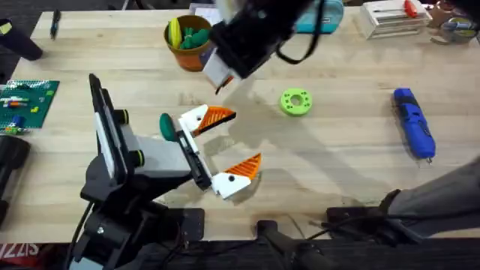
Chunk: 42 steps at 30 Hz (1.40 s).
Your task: Pick up the gripper from the table and insert it into the empty holder that is missing its gripper. Then pick up a screw, insert it into the mounting hole, and use the screwdriver to tighten it. Finally, clean up the table by picking up the vegetable and placing it into the bucket.
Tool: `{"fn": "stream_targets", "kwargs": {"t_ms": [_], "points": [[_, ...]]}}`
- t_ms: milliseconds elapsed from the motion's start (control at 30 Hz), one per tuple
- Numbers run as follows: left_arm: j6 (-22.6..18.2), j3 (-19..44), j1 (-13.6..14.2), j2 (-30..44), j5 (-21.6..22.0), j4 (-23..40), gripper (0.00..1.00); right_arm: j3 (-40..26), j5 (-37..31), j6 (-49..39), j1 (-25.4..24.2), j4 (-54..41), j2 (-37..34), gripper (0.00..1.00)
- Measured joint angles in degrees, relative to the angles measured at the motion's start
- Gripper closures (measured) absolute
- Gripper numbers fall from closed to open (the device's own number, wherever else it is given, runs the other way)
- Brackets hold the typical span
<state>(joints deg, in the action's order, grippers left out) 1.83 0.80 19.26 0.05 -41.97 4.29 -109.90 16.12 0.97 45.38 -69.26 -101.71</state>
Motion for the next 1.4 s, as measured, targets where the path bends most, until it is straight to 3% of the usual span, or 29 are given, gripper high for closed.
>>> {"fn": "stream_targets", "kwargs": {"t_ms": [400,1400], "points": [[0.0,0.0,0.0,0.0,0.0,0.0,0.011,-3.2,-1.9,-6.3,6.1,-2.9,-3.5,0.994],[0.0,0.0,0.0,0.0,0.0,0.0,0.011,-3.3,-3.2,-9.6,8.6,-1.5,-3.6,0.994]]}}
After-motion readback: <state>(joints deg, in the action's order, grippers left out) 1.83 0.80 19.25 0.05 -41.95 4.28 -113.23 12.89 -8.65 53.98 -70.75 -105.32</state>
